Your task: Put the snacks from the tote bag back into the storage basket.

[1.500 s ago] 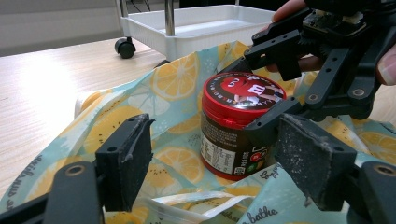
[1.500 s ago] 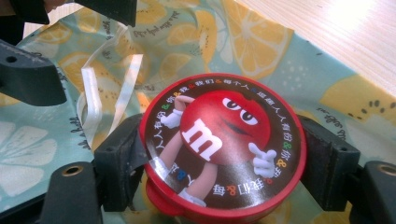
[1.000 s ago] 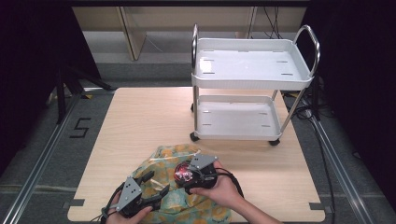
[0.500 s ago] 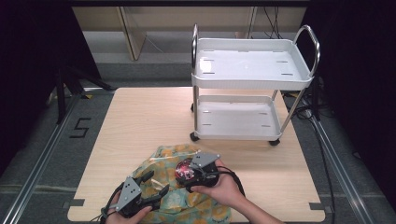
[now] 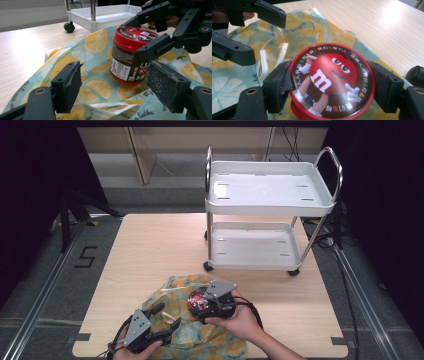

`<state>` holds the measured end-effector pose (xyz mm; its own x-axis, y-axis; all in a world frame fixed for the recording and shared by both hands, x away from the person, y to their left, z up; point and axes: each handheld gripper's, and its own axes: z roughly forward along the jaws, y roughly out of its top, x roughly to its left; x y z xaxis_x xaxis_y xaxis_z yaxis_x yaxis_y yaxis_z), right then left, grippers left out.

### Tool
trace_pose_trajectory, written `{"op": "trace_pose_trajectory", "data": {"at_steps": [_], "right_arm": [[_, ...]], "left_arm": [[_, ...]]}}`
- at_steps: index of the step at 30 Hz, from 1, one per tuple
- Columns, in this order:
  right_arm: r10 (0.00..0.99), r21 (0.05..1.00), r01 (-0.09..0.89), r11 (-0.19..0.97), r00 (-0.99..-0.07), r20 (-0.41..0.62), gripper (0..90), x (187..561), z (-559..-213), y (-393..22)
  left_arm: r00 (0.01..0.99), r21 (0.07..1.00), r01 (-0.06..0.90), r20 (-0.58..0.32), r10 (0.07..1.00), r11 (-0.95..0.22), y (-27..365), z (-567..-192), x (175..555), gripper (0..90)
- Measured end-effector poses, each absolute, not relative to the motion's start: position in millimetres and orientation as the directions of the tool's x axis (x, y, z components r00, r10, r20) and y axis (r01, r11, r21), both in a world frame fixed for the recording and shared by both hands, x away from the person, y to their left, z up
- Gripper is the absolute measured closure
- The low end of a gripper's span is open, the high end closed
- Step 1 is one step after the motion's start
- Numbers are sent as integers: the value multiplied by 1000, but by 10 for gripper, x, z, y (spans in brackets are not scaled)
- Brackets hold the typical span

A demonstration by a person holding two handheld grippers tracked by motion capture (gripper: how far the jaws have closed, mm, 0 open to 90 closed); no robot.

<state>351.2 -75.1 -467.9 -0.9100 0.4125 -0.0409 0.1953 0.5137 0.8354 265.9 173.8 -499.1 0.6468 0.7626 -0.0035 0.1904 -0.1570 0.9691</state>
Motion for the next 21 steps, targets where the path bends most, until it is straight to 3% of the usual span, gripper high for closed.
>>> {"op": "trace_pose_trajectory", "data": {"at_steps": [21], "right_arm": [[429,848,177,499,-901,-64,269,3516,-4547,-776]], "left_arm": [[656,972,181,-6,755,-149,1731,-5001,2673,264]]}}
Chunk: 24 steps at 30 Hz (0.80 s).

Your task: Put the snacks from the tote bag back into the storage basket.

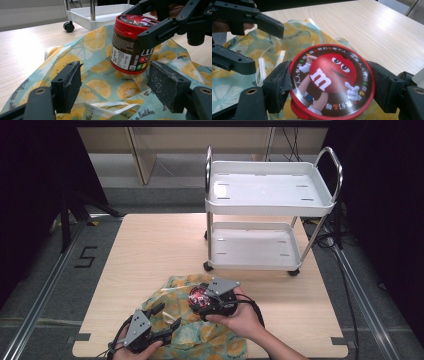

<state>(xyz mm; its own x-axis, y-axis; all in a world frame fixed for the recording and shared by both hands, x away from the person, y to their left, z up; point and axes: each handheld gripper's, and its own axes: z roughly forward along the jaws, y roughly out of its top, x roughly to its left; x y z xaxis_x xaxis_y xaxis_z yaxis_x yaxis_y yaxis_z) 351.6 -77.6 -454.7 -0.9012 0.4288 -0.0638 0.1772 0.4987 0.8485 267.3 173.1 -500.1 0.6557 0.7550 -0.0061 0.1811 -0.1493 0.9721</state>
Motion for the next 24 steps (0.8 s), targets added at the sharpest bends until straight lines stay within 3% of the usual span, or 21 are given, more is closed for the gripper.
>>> {"op": "trace_pose_trajectory", "data": {"at_steps": [24], "right_arm": [[439,863,166,478,-896,-72,269,3519,-4428,-818]], "left_arm": [[658,972,178,-3,753,-151,1729,-5003,2675,265]]}}
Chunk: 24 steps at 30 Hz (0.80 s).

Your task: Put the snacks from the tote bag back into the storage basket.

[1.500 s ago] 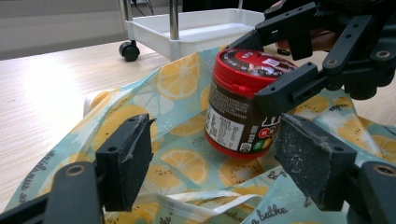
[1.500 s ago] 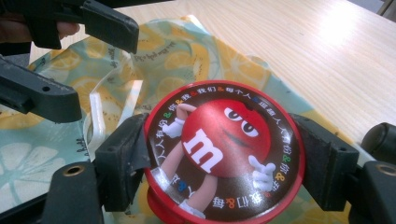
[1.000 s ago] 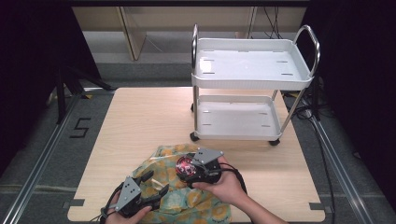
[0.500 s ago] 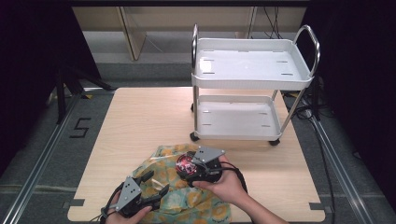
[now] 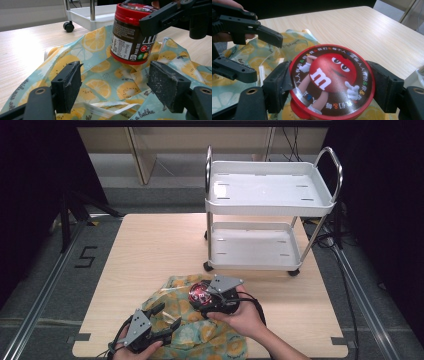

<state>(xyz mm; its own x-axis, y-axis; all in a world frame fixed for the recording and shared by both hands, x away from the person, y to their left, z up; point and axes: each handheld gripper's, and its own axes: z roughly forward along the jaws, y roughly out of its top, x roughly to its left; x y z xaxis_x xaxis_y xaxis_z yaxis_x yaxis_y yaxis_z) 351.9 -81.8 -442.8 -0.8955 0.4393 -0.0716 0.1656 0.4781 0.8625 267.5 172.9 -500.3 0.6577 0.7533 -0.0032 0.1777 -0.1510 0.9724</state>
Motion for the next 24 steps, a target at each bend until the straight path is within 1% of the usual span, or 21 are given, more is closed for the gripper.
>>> {"op": "trace_pose_trajectory", "data": {"at_steps": [14,15,19,21,22,24], "right_arm": [[443,873,166,459,-894,-63,269,3518,-4366,-834],[446,873,167,458,-893,-63,269,3518,-4357,-837],[449,872,174,457,-892,-57,269,3514,-4348,-841],[452,871,174,459,-890,-60,269,3515,-4345,-843],[452,871,174,459,-890,-60,269,3515,-4345,-843],[459,871,182,457,-887,-56,269,3511,-4338,-849]], "left_arm": [[657,972,179,-2,754,-153,1729,-5004,2675,264],[648,969,196,-11,762,-153,1728,-5002,2659,264],[646,968,201,-16,763,-149,1724,-5004,2656,264],[648,968,197,-11,762,-154,1727,-5002,2658,265],[663,972,166,14,748,-166,1734,-5002,2685,265],[649,968,196,-10,761,-155,1727,-5002,2659,264]]}}
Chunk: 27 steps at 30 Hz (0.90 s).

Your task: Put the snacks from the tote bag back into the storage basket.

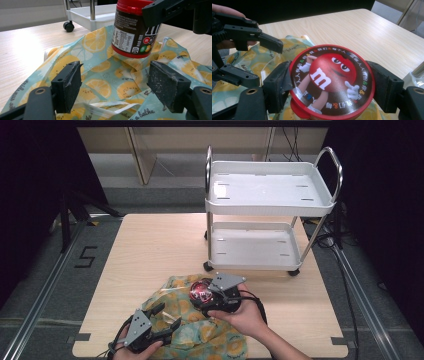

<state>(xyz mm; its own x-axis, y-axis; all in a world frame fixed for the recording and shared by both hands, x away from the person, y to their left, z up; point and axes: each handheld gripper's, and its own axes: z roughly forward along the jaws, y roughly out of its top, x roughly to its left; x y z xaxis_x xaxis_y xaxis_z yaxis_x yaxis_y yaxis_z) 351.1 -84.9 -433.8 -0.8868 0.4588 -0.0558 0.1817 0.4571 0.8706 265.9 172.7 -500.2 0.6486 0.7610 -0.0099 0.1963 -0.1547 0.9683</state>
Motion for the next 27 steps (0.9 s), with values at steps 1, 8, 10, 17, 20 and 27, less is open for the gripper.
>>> {"op": "trace_pose_trajectory", "data": {"at_steps": [1,8,10,17,20,27], "right_arm": [[459,873,181,453,-887,-54,269,3512,-4340,-845],[453,876,174,449,-890,-56,269,3506,-4293,-859],[461,880,175,441,-886,-54,269,3508,-4279,-865],[466,883,166,440,-882,-66,269,3513,-4259,-879],[461,881,175,440,-886,-54,269,3511,-4253,-879],[461,884,172,435,-886,-55,269,3511,-4222,-895]], "left_arm": [[649,968,194,-6,760,-158,1729,-5001,2661,265],[653,968,188,4,758,-167,1734,-4999,2665,265],[648,968,197,-11,762,-154,1725,-5004,2659,264],[649,968,197,-10,761,-154,1725,-5004,2660,265],[651,968,192,-4,759,-160,1729,-5002,2663,265],[649,968,197,-11,761,-154,1725,-5004,2659,265]]}}
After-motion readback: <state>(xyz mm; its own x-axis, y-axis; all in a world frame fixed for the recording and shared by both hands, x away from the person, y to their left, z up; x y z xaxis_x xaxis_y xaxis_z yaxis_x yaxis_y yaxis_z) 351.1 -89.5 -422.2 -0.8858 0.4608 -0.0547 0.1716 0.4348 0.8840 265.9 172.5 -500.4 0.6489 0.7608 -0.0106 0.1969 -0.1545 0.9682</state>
